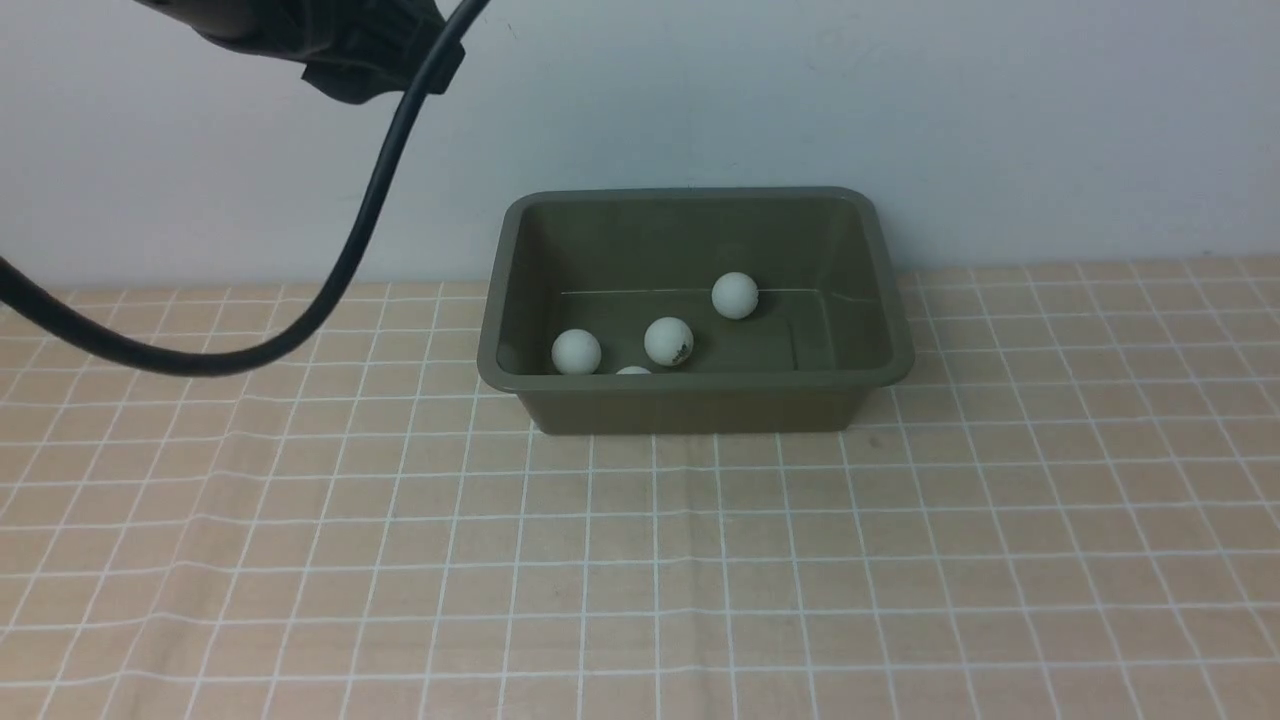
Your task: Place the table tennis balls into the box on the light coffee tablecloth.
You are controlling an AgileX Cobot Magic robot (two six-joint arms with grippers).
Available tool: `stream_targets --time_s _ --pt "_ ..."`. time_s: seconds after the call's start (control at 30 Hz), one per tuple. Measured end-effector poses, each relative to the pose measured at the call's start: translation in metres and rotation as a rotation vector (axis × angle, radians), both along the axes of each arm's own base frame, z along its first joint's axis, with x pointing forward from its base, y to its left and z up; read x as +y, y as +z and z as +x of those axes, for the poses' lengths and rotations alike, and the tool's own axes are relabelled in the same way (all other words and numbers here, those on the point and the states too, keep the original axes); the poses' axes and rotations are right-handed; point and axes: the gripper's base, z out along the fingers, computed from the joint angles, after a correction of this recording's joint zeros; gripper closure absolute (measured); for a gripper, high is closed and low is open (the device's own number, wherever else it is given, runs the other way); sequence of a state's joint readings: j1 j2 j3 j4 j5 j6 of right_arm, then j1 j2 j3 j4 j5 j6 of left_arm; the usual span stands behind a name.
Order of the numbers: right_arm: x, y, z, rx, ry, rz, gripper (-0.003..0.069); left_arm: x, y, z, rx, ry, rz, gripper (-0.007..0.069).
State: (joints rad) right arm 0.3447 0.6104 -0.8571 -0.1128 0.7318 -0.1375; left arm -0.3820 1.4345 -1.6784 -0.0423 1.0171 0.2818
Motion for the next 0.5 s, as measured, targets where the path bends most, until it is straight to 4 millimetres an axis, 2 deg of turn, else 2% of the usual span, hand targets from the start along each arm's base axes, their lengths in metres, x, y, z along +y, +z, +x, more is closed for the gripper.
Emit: stream_targets --time_s 0.1,0.17,0.27,0.5 --pt "-0.002 -0.021 -0.010 0.009 0.007 0.036 0.0237 0.000 0.000 0.000 0.001 -0.002 -0.004 0.0248" --pt "-0.004 -0.050 -0.021 0.019 0.013 0.093 0.0237 -0.001 0.000 0.000 0.003 -0.006 -0.009 0.0248" --pt "-0.005 -0.066 -0.026 0.013 0.011 0.135 0.0237 -0.002 0.000 -0.001 0.005 -0.013 -0.014 0.0248" --pt "-0.002 -0.110 -0.021 0.009 -0.006 0.267 0.0237 -0.004 0.000 -0.002 0.011 -0.028 -0.033 0.0248"
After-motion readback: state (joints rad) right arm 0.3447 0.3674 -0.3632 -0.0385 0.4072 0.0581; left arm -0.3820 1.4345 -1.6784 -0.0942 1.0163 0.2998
